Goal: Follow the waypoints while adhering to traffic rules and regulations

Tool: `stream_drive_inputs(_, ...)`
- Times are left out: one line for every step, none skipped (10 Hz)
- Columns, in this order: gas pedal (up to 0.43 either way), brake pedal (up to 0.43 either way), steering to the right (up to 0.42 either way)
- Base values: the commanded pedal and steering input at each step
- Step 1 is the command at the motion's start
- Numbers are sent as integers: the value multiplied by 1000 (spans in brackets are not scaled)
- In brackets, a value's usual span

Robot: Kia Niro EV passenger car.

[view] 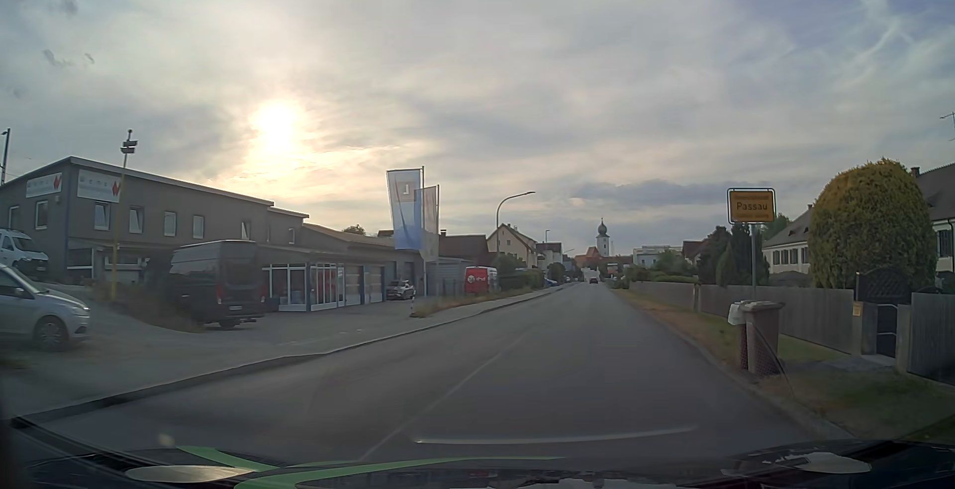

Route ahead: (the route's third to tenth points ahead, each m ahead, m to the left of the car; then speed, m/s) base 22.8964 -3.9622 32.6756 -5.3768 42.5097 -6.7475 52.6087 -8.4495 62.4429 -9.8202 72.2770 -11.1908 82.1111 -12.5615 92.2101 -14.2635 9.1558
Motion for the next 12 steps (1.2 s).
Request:
stream_drive_inputs(248,0,111)
stream_drive_inputs(248,0,100)
stream_drive_inputs(248,0,87)
stream_drive_inputs(248,0,79)
stream_drive_inputs(248,0,68)
stream_drive_inputs(248,0,58)
stream_drive_inputs(248,0,53)
stream_drive_inputs(248,0,47)
stream_drive_inputs(248,0,43)
stream_drive_inputs(240,0,38)
stream_drive_inputs(240,0,32)
stream_drive_inputs(240,0,24)
